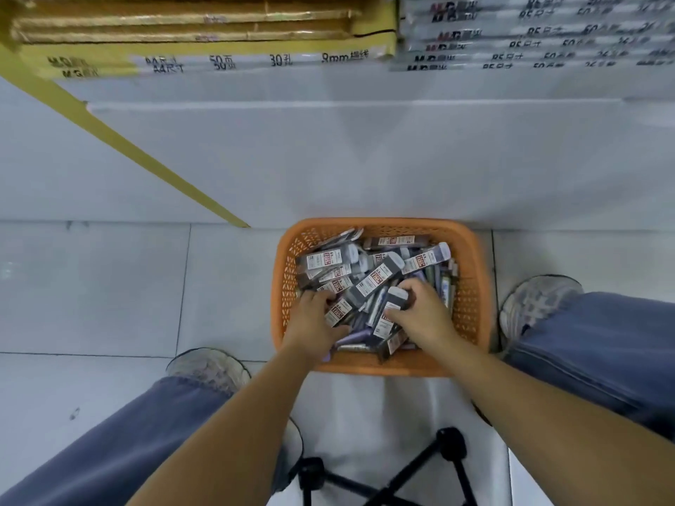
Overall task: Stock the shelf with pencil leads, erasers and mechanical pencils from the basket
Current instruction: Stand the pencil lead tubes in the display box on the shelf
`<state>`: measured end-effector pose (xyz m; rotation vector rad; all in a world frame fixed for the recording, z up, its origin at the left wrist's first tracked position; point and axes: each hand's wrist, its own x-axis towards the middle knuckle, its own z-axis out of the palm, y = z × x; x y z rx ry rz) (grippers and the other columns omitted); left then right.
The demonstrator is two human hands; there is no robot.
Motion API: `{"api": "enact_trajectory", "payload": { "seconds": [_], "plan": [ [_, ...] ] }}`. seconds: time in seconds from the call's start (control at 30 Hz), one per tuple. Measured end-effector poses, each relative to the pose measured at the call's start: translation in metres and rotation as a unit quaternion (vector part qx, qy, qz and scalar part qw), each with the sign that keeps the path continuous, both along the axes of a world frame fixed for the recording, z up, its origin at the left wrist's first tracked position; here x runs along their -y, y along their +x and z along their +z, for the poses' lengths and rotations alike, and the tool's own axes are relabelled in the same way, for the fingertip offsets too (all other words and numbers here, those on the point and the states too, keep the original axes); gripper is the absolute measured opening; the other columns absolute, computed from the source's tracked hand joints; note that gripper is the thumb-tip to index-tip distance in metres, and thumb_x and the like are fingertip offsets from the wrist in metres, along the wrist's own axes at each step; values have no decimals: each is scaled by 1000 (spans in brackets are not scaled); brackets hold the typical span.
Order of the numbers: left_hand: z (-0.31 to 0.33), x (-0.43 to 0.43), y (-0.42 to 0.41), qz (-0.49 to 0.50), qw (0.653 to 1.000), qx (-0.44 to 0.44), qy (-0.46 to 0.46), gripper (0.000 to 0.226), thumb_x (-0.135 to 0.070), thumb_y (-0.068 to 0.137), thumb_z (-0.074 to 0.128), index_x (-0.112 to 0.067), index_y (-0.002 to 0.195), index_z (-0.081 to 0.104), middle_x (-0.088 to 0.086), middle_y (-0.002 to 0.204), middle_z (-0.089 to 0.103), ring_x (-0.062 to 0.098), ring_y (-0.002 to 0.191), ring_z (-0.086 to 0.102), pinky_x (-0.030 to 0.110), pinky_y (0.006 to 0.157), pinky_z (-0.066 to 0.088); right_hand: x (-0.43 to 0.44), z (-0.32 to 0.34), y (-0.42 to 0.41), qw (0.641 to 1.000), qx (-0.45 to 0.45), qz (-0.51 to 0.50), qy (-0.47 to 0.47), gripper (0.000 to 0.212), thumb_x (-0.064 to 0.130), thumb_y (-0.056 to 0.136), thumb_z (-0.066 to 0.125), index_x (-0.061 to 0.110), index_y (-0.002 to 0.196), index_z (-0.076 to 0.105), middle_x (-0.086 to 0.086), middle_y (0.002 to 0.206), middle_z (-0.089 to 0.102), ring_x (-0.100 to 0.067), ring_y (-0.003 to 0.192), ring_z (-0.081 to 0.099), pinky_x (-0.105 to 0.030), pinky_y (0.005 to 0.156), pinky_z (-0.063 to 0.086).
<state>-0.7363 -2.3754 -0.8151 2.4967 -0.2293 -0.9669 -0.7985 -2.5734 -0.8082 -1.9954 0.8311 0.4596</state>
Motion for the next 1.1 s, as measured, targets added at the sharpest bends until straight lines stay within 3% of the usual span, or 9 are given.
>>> {"api": "enact_trajectory", "payload": {
  "seconds": [0.07,0.2,0.37,0.47,0.63,0.7,0.83,1.0,1.1],
  "plan": [
    [0,3,1,1,1000,22,-10,58,-28,76,79,-19,129,55,-1,113,57,20,105,54,34,93,46,6,4,2,995,-12,-76,57,32,13,76,75,24,96,53,2,95,64,-17,84,64,-38,73,54],
    [0,3,0,35,999,23,-31,41,-26,81,76,-21,117,59,-6,94,59,14,86,57,29,74,46,16,9,12,983,1,-138,121,35,11,80,73,25,106,52,1,98,68,-14,77,67,-29,60,51],
    [-1,0,-3,39,998,-16,-37,33,-25,76,82,-25,102,62,-2,102,61,16,91,59,32,81,51,2,11,29,987,32,-111,111,61,16,81,76,26,132,44,10,131,49,-12,108,57,-32,84,52],
    [-3,0,0,60,997,-47,-33,27,-22,81,80,-22,106,69,-2,99,65,14,86,60,25,75,47,-8,10,36,999,31,-26,32,64,21,82,75,22,138,43,-1,142,46,-20,123,50,-30,91,46],
    [2,-4,1,39,998,-16,-48,22,-24,89,71,-20,111,69,1,110,60,15,96,57,26,86,45,-6,9,30,998,59,-29,-14,39,18,82,75,28,108,47,-7,126,42,-17,85,59,-24,61,53],
    [7,-6,3,50,996,12,-71,21,-27,90,68,-23,111,67,-1,110,58,13,97,55,26,88,43,-4,10,29,997,51,-54,-11,36,14,81,75,22,100,45,-6,119,38,-20,81,62,-30,63,59],
    [18,-5,16,77,986,106,-106,22,-30,89,69,-20,109,69,-6,109,52,15,104,51,30,92,44,-2,8,27,997,41,-53,23,24,11,85,71,10,96,50,-4,116,41,-18,67,65,-22,52,56],
    [22,3,48,43,986,113,-118,19,-23,90,69,-14,107,68,5,150,41,22,141,34,39,116,32,1,12,30,993,52,-65,85,15,15,86,70,17,88,56,-1,98,60,-16,65,67,-23,53,55],
    [20,7,60,16,992,78,-93,19,-23,90,69,-16,107,64,1,139,51,21,128,48,29,101,40,3,13,36,984,50,-96,141,11,14,86,70,20,90,62,-8,100,61,-19,72,66,-34,60,60]
  ]
}}
